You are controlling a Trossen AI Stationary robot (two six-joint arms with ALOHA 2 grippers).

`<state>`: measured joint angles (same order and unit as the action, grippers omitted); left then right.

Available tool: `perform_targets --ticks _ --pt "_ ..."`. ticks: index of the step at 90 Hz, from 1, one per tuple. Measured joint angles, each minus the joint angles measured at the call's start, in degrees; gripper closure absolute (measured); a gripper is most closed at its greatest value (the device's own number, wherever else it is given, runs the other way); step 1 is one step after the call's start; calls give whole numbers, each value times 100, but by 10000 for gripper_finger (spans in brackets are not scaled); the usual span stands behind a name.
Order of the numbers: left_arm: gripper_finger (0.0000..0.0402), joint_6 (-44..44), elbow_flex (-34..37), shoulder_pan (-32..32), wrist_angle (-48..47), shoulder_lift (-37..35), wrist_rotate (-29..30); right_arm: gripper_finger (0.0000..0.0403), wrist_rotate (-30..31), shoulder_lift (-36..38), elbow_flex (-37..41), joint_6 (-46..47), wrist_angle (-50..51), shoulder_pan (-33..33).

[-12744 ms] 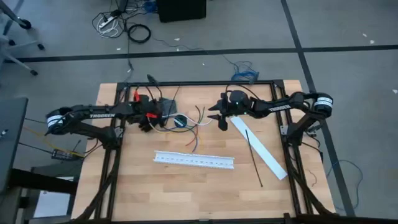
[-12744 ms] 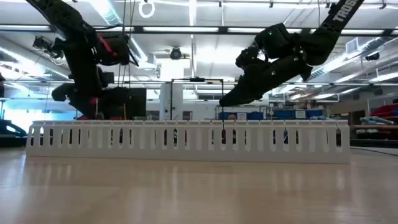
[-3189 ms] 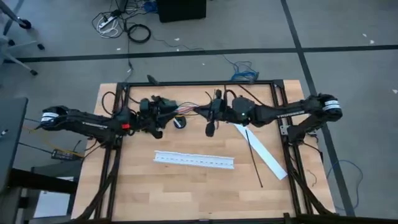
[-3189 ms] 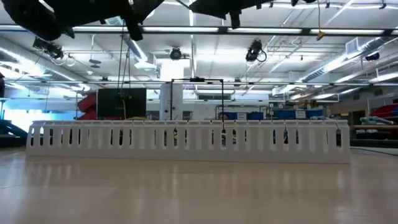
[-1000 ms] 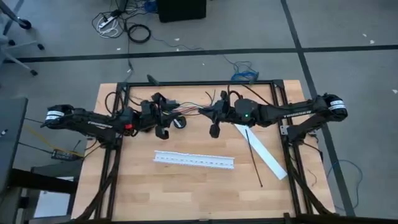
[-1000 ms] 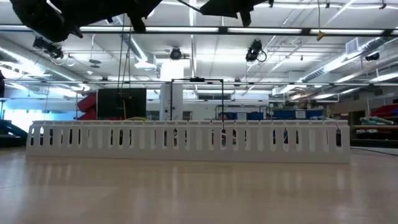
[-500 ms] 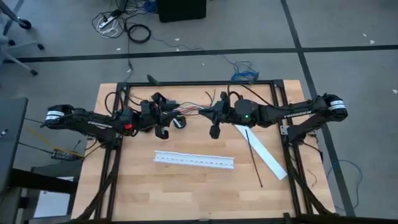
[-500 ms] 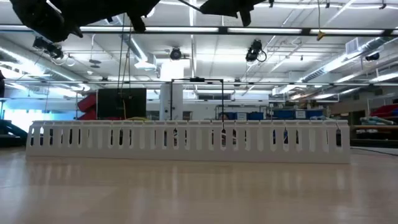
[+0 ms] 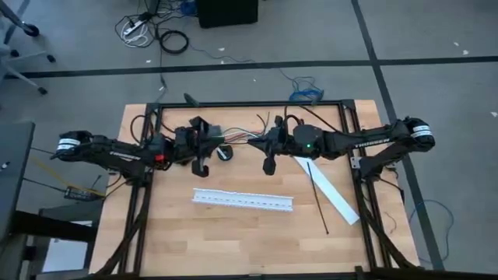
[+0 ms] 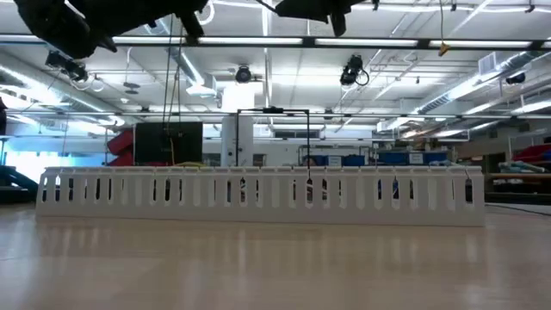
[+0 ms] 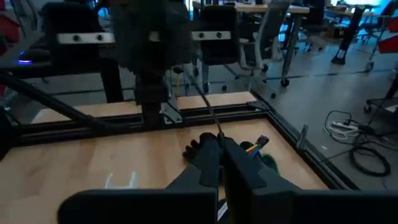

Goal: Ziptie cables
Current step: Wrap the cable wires with the black zip tie

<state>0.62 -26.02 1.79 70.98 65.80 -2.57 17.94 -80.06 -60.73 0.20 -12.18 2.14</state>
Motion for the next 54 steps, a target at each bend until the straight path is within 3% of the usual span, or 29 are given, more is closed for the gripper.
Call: perform_targets --ticks 30,42,54 --pt "299 -491 0 -305 -1658 -1687 41 403 -16 440 4 -194 10 4" --pt "259 -348 0 -305 -1990 -1898 40 403 -103 444 2 -208 39 80" --pt "250 -339 0 -305 -2024 -1897 138 403 -116 431 2 -218 34 125"
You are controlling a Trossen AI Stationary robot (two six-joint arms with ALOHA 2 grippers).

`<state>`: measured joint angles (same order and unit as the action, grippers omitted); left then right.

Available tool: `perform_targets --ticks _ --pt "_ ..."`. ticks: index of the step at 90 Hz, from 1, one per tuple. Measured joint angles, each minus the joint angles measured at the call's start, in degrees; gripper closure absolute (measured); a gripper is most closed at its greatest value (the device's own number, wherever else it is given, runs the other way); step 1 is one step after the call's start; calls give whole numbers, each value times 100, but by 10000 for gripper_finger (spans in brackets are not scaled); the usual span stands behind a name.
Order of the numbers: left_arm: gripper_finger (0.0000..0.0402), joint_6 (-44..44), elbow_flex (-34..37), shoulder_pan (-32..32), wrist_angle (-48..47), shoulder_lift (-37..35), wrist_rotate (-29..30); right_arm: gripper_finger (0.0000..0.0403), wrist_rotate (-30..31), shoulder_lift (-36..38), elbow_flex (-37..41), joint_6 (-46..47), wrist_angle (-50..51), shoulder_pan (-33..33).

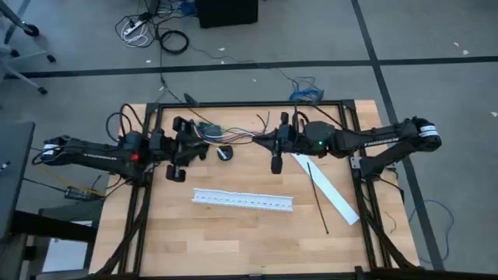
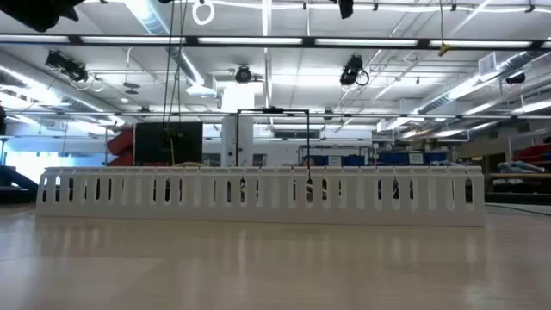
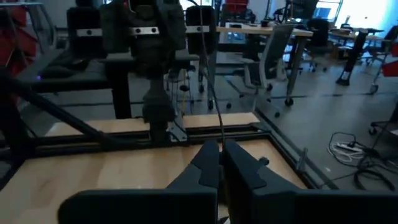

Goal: Ziptie cables
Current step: Wrap the cable wires with the black zip tie

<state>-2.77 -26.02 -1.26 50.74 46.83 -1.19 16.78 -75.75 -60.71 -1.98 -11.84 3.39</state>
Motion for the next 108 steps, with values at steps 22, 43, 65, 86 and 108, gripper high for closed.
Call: perform_targets --ticks 22,43,65,86,108 --pt "249 0 0 2 -3 2 381 403 -17 -2 0 25 -166 105" --pt "249 -26 0 2 146 2 266 403 -51 -4 0 33 -160 222" --pt "249 -32 0 2 460 0 56 403 -48 -4 0 38 -119 224" --pt "249 -200 0 2 795 0 175 403 -48 -7 0 50 -72 224" --pt "249 -339 0 2 1034 0 179 403 -48 -7 0 57 -44 224"
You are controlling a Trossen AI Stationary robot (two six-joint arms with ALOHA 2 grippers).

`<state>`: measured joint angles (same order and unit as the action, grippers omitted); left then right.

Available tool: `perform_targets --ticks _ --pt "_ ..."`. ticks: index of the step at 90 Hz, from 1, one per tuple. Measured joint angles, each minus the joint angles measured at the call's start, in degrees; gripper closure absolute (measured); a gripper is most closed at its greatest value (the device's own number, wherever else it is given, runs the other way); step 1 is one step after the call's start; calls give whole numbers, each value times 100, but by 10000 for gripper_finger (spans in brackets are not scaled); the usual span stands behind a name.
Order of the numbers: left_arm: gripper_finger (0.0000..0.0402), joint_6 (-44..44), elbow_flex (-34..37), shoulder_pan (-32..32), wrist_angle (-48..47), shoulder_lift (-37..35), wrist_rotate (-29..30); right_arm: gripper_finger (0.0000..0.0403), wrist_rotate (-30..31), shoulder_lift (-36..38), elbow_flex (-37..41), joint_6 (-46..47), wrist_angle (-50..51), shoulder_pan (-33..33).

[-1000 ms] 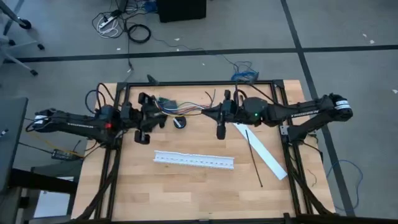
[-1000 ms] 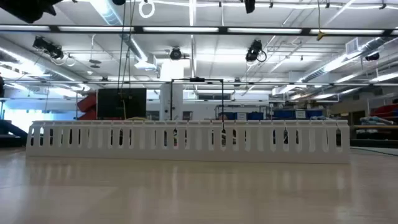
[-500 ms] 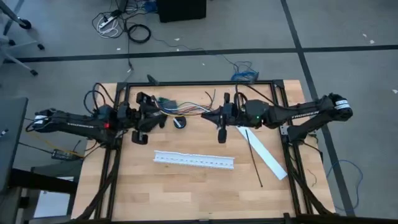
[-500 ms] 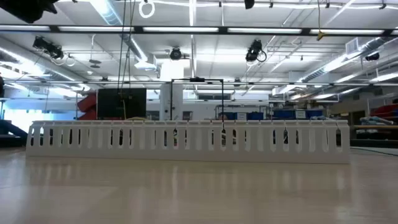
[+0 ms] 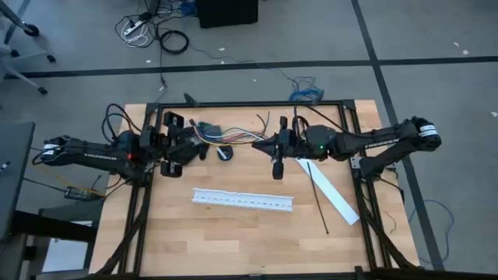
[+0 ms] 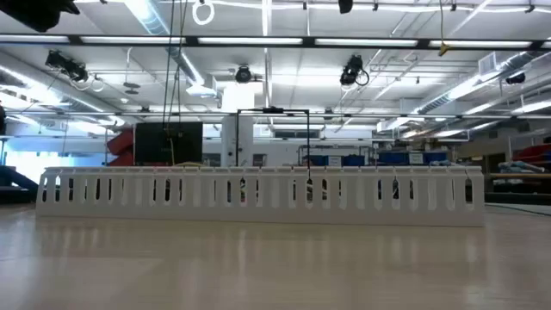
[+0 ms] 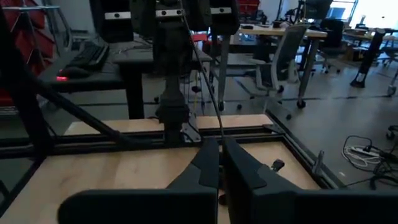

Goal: Ziptie cables
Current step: Wrap the cable wires with the black zip tie

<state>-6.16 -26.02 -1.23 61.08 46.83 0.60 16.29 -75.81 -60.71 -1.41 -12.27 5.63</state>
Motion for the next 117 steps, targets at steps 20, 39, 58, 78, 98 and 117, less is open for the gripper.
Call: perform_targets --ticks 20,39,58,78,98,117 --pt "249 -105 0 2 137 0 198 403 2 0 0 0 10 0" --pt "249 -113 0 2 286 -2 222 403 7 0 0 -1 44 0" --pt "249 -113 0 2 361 -1 221 403 9 0 0 -4 42 0" --pt "249 -168 0 2 627 -4 221 403 11 0 0 -24 42 0" --pt "249 -255 0 2 703 -2 239 403 13 -2 0 -100 -59 0" --pt "249 -258 0 2 801 -2 248 403 13 -2 -2 -173 -149 0"
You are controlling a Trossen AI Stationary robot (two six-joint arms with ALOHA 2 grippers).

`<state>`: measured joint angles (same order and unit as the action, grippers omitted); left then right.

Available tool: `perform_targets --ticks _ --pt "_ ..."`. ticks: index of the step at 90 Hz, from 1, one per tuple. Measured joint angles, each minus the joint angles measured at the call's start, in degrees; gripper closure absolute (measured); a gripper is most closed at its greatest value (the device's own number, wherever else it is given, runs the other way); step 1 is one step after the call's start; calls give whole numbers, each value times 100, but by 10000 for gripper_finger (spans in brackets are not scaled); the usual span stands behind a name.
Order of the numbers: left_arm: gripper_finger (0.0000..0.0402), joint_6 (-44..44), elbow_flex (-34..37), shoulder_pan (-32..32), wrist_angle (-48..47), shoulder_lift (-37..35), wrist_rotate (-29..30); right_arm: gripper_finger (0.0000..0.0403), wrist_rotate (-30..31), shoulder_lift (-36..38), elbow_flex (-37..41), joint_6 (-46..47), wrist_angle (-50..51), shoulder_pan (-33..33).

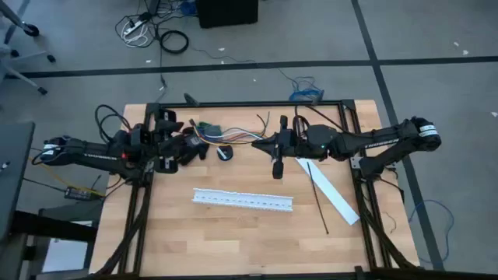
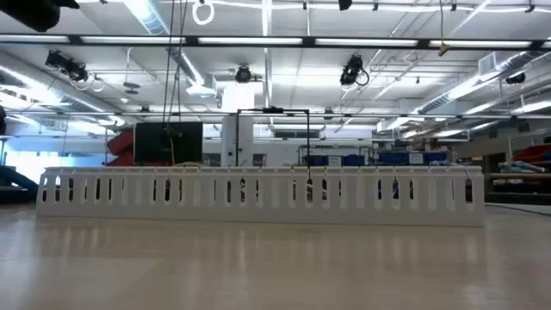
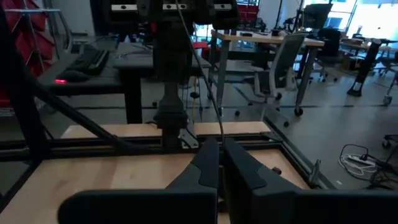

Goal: Ziptie cables
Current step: Wrap the cable wires with the black zip tie

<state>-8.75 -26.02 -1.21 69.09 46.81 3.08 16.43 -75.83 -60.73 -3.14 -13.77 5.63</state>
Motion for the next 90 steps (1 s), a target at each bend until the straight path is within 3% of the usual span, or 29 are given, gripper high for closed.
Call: perform_targets --ticks 68,90 --pt "251 1 0 0 93 0 60 403 -2 0 0 0 60 -7" --pt "294 1 0 0 91 0 77 403 -2 0 0 2 60 -7"
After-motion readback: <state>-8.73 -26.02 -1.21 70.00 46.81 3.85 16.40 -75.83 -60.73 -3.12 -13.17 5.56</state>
